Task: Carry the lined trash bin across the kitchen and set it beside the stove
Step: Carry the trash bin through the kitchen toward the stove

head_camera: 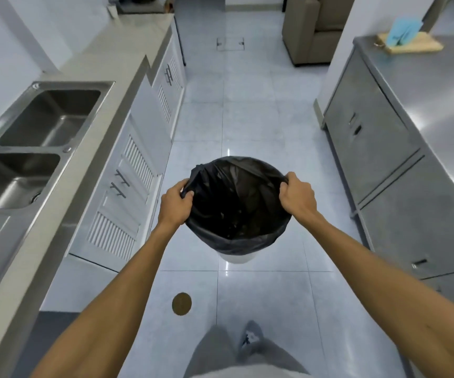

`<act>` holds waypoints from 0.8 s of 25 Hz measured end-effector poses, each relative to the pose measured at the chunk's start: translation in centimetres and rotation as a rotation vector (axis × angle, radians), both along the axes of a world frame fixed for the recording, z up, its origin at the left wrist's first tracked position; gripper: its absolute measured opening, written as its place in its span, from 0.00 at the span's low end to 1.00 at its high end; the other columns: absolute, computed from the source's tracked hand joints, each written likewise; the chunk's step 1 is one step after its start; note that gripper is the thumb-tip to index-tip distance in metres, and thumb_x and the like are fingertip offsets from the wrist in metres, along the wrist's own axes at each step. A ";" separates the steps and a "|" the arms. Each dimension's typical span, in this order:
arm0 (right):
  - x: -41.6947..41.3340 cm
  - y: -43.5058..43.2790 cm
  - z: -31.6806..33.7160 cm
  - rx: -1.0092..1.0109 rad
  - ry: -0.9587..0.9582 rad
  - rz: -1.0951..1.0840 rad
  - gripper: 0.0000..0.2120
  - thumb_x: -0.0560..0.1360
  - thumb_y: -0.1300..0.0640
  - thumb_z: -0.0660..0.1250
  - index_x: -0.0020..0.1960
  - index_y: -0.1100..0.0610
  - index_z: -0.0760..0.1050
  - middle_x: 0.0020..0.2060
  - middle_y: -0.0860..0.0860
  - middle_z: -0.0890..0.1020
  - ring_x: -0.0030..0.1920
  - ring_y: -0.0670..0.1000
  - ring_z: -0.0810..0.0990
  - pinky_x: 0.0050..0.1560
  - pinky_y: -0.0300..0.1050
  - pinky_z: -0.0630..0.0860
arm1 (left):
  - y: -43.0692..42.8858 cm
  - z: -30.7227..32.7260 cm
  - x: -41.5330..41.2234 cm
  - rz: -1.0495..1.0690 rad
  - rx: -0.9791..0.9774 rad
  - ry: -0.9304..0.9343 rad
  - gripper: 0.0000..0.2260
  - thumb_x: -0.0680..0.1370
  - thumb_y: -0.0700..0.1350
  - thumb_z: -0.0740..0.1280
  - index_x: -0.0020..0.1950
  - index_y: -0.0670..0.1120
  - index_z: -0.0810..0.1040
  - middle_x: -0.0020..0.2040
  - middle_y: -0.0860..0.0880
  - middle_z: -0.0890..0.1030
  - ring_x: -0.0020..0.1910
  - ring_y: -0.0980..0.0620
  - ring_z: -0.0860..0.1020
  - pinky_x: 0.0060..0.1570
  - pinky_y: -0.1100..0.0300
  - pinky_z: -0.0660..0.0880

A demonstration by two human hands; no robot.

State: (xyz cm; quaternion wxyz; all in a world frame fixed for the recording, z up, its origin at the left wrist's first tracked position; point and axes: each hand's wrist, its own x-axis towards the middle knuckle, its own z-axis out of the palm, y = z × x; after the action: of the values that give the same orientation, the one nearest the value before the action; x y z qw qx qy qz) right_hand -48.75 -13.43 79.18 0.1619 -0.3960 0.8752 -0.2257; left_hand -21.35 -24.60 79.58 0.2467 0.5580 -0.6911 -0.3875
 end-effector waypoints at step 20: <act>-17.1 -39.4 2.1 -0.185 -0.215 -0.133 0.21 0.79 0.42 0.63 0.64 0.56 0.74 0.58 0.57 0.81 0.55 0.58 0.81 0.48 0.46 0.75 | -39.4 1.6 -18.1 0.189 0.026 0.144 0.14 0.80 0.44 0.66 0.62 0.41 0.82 0.54 0.46 0.84 0.52 0.49 0.81 0.52 0.60 0.77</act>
State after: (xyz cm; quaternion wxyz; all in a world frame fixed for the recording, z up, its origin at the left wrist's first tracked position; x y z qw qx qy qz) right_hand -65.89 -52.84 81.30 0.2021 -0.3239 0.8528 -0.3565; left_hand -39.47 -63.99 81.19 0.3239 0.5948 -0.6108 -0.4102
